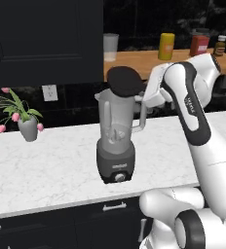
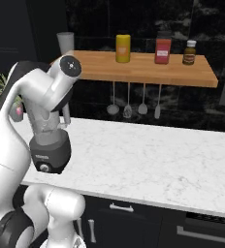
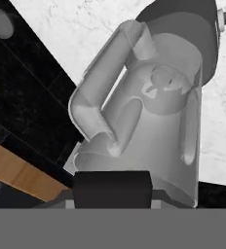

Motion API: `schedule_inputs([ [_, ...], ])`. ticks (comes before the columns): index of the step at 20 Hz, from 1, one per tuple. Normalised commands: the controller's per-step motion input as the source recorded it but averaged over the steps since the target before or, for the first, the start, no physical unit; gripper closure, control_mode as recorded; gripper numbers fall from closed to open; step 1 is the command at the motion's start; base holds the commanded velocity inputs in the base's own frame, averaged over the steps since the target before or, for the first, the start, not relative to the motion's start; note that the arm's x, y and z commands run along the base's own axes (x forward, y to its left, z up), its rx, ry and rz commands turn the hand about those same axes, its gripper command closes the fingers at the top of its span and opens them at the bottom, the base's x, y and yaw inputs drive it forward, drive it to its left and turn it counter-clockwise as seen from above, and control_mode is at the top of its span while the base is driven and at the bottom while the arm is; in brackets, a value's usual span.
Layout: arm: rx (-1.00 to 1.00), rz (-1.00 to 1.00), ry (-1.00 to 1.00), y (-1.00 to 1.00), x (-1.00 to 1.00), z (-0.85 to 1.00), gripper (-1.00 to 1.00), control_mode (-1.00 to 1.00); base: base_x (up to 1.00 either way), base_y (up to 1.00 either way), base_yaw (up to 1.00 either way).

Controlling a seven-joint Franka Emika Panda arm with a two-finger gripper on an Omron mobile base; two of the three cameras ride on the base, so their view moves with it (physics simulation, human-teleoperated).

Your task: Close the lid blender by securely placing the lid on top.

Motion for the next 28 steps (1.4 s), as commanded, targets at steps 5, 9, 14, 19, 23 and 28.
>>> schedule_inputs([
  [5, -0.17, 0.04, 0.07, 0.19, 0.42, 0.0, 1.0, -1.0, 0.0, 0.0, 0.0],
  [9, -0.18, 0.09, 0.0, 0.15, 0.22, 0.0, 1.0, -1.0, 0.0, 0.0, 0.0],
  [14, -0.18, 0.04, 0.0, 0.18, 0.35, -0.01, 1.0, -1.0, 0.0, 0.0, 0.0],
  [19, -0.12, 0.03, 0.0, 0.12, 0.37, 0.0, 1.0, -1.0, 0.0, 0.0, 0.0],
  [23, -0.1, 0.01, 0.01, 0.01, 0.1, 0.0, 1.0, -1.0, 0.0, 0.0, 0.0],
  [28, -0.03, 0.0, 0.06, 0.05, 0.05, 0.04, 1.0, -1.0, 0.0, 0.0, 0.0],
])
